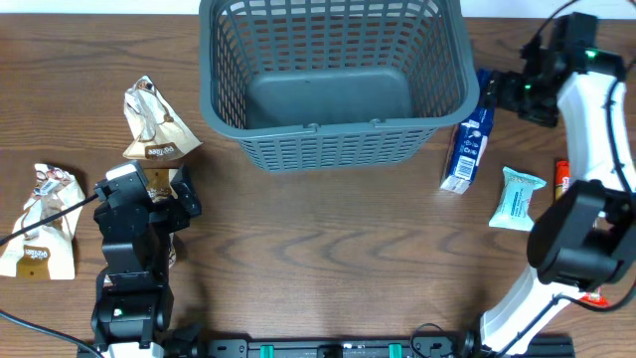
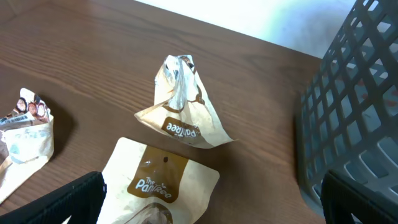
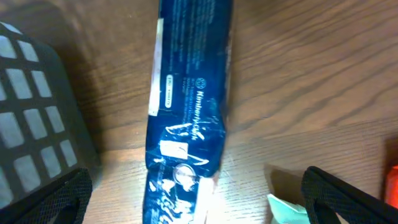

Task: Pack container
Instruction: 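Reach the right gripper to the blue tissue box and grasp it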

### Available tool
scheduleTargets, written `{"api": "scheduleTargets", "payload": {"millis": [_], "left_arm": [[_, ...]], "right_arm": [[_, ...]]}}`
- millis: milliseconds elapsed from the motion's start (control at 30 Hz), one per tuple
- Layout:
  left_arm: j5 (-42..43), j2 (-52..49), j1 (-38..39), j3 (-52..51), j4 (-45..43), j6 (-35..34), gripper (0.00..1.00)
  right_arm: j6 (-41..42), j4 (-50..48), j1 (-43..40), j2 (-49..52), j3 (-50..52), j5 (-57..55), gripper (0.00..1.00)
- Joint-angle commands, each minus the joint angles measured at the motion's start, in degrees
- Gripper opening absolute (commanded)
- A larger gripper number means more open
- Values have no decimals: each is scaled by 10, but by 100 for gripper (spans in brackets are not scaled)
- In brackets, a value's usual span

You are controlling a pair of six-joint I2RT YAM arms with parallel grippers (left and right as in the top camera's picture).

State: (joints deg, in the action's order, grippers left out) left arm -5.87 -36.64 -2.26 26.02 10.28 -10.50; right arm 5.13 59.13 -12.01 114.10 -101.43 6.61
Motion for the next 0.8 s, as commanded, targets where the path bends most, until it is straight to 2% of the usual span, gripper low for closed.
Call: {"api": "scheduleTargets", "payload": {"millis": [0, 767], "left_arm": [[7, 0, -3, 18, 2, 3, 99], [7, 0, -3, 17, 2, 3, 99]], "right_arm": [[40, -5, 14, 11, -5, -49, 96], [71, -30, 28, 130, -5, -53, 96]]}}
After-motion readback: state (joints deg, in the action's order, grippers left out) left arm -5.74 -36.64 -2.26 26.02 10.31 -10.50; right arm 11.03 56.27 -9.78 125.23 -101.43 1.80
